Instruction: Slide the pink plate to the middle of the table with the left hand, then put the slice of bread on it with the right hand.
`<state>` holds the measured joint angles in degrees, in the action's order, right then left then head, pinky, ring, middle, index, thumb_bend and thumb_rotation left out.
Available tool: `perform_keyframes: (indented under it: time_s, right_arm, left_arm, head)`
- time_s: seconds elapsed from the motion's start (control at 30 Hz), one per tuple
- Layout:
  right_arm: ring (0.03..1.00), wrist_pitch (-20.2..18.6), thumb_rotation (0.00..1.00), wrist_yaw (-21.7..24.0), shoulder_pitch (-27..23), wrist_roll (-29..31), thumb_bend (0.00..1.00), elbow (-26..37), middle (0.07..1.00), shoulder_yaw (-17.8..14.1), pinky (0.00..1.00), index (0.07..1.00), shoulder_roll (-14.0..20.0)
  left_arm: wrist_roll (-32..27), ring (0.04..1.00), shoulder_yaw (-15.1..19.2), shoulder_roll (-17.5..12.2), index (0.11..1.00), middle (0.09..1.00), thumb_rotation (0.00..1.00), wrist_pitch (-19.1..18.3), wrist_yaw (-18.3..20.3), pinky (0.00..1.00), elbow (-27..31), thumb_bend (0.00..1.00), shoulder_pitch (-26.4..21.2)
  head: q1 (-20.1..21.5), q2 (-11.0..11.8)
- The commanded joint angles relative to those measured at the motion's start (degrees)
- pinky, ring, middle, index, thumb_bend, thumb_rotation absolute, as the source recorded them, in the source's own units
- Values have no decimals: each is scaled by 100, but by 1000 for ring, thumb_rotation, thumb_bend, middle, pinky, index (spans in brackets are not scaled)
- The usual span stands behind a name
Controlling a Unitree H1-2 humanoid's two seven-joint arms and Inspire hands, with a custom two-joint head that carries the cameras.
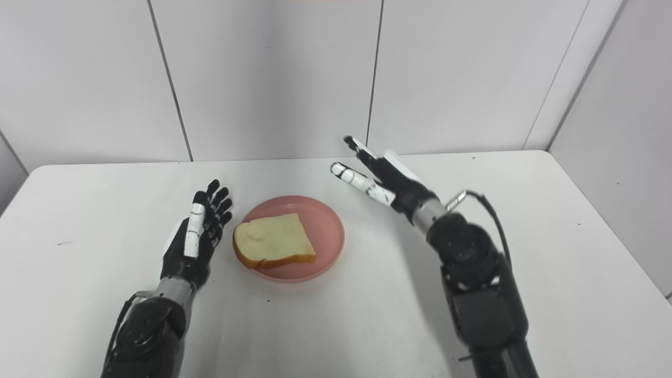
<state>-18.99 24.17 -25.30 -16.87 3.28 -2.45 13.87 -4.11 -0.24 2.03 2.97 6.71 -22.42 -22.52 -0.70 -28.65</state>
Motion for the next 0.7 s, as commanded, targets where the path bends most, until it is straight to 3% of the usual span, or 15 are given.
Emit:
perform_keyframes:
  time_s: [0.0, 0.13, 0.3, 0.4, 0.53, 0.67]
  right_arm:
    - [1000, 421, 1000, -503, -26, 406, 859, 107, 1000, -254, 1000, 1000, -210]
    - [1000, 769, 1000, -1042, 293, 936, 945, -41, 1000, -518, 1000, 1000, -650]
    - [1000, 1405, 1000, -1229, 657, 1522, 825, -368, 1000, -561, 1000, 1000, -864]
    - [1000, 1420, 1000, -1327, 894, 1780, 782, -435, 1000, -544, 1000, 1000, -1033]
    - [1000, 1447, 1000, -1514, 1255, 2009, 621, -383, 1000, -486, 1000, 1000, -1296]
    - [1000, 1590, 1000, -1685, 1516, 2078, 489, -383, 1000, -400, 1000, 1000, -1452]
  left_arm:
    - [208, 1000, -31, -66, 1000, 1000, 1000, -43, -206, 994, -38, 801, 248]
    - [286, 1000, -98, -98, 1000, 1000, 1000, 73, -194, 1000, 97, 782, 399]
    - [90, 1000, -175, -154, 1000, 1000, 1000, 76, 41, 1000, 200, 799, 575]
    - [-80, 1000, -188, -135, 1000, 1000, 1000, 172, 233, 1000, 107, 835, 635]
    - [-330, 1000, -238, -139, 1000, 1000, 1000, 69, 540, 1000, 249, 809, 791]
    - [284, 1000, -453, -242, 1000, 1000, 1000, 4, 259, 1000, 608, 744, 1006]
  head:
    - [-15, 36]
    - [-36, 82]
    - [-72, 142]
    - [-118, 203]
    - [-210, 318]
    - [-351, 419]
